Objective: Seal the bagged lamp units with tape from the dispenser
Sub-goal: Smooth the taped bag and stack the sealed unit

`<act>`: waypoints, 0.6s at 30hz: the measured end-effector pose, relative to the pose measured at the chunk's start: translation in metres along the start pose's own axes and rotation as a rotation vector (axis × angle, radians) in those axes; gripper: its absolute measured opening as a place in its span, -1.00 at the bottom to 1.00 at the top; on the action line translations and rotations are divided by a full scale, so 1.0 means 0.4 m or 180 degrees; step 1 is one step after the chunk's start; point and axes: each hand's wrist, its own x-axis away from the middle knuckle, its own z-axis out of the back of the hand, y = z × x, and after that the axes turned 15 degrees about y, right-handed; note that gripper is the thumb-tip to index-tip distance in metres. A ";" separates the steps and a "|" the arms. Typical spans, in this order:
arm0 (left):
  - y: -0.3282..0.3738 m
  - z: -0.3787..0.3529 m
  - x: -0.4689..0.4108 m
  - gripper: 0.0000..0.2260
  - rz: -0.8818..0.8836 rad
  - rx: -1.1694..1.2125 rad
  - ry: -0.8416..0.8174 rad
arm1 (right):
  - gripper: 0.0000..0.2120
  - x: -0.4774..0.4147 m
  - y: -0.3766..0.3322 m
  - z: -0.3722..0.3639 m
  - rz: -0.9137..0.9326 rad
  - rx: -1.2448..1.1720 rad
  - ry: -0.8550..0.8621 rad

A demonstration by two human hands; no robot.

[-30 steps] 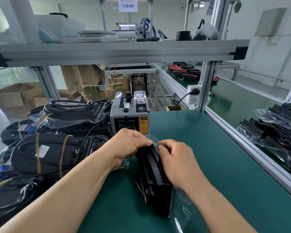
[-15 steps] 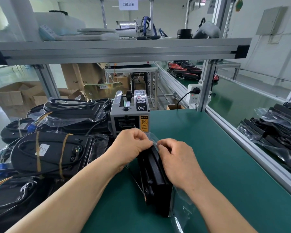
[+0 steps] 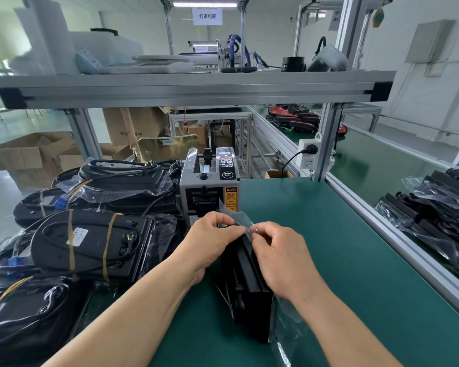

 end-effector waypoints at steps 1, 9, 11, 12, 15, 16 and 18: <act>0.006 0.002 0.002 -0.75 0.0035 -0.0018 -0.0029 | -0.80 -0.001 0.000 -0.001 0.0003 0.0003 0.0003; 0.018 0.009 0.007 -0.85 0.0806 0.0511 -0.0402 | -0.84 -0.002 0.003 -0.004 -0.0073 0.0001 -0.0017; 0.019 0.009 0.005 -0.89 0.0946 0.0554 -0.0381 | -0.85 -0.003 0.003 -0.004 -0.0074 0.0007 -0.0023; 0.019 0.008 0.005 -0.90 0.0975 0.0564 -0.0368 | -0.85 -0.003 0.002 -0.005 -0.0080 0.0007 -0.0024; 0.019 0.003 0.007 -0.89 0.1026 0.0600 -0.0291 | -0.85 -0.002 0.001 -0.003 -0.0084 0.0008 -0.0034; 0.019 0.000 0.008 -0.89 0.1046 0.0615 -0.0255 | -0.84 -0.002 0.000 -0.002 -0.0069 0.0014 -0.0036; 0.018 -0.004 0.007 -0.88 0.1071 0.0669 -0.0190 | -0.82 -0.001 -0.002 -0.002 -0.0050 0.0002 -0.0062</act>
